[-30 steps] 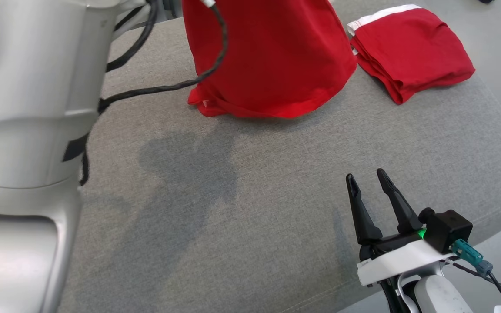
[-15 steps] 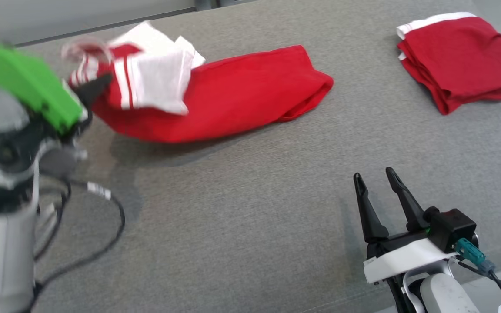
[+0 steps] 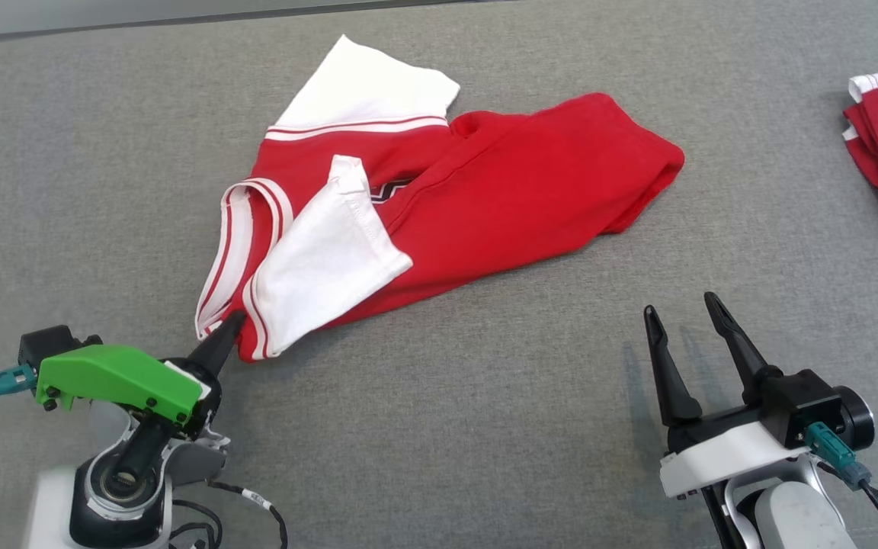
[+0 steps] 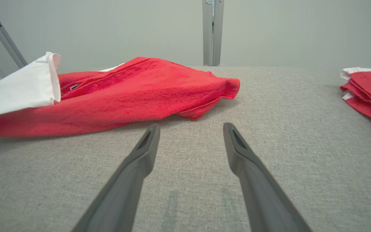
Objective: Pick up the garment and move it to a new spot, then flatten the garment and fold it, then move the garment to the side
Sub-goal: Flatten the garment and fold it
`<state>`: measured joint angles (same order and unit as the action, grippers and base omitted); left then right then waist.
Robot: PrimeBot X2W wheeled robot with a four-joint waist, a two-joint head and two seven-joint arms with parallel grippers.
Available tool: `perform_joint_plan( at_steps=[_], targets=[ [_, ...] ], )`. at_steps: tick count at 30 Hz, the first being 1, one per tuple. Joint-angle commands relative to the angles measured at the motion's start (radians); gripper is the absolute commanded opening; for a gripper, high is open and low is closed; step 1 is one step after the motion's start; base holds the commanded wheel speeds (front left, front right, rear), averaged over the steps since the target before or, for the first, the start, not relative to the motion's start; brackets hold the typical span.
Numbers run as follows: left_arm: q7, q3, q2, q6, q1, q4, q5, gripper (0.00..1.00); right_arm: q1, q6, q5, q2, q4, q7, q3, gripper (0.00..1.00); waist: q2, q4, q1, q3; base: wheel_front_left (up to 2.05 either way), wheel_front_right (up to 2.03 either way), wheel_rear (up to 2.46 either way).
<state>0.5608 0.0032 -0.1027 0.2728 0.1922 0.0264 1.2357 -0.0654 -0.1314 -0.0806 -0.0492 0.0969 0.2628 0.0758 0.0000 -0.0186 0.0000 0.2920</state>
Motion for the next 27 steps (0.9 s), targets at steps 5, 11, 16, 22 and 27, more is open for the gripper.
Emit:
perform_joint_plan(
  at_steps=[5, 11, 16, 22, 27],
  targets=[
    [-0.137, -0.003, -0.018, -0.113, 0.009, -0.130, -0.095, 1.00, 0.021, 0.001, 0.035, -0.004, -0.005, 0.003, -0.003, 1.00, 0.0000, 0.065, 0.0000, -0.018, 0.00, 0.00, 0.00],
    [-0.246, -0.056, -0.048, -0.212, 0.010, -0.208, -0.208, 1.00, 0.041, 0.001, 0.048, -0.007, -0.019, 0.003, -0.016, 1.00, 0.0000, 0.064, 0.0000, -0.031, 0.00, 0.00, 0.00],
    [-0.412, -0.077, -0.090, -0.246, -0.037, -0.197, -0.361, 1.00, 0.064, 0.001, 0.049, -0.010, -0.032, 0.003, -0.044, 1.00, 0.0000, 0.052, 0.0000, -0.060, 0.00, 0.00, 0.00],
    [-0.584, -0.119, -0.125, -0.235, -0.133, -0.114, -0.533, 1.00, 0.104, 0.001, 0.036, -0.022, -0.039, 0.003, -0.099, 1.00, 0.0000, 0.043, 0.0000, -0.108, 0.00, 0.00, 0.00],
    [-0.701, -0.154, -0.117, -0.201, -0.219, -0.030, -0.642, 1.00, 0.139, 0.001, 0.027, -0.023, -0.044, 0.003, -0.169, 1.00, 0.0000, 0.050, 0.0000, -0.142, 0.00, 0.00, 0.00]
  ],
)
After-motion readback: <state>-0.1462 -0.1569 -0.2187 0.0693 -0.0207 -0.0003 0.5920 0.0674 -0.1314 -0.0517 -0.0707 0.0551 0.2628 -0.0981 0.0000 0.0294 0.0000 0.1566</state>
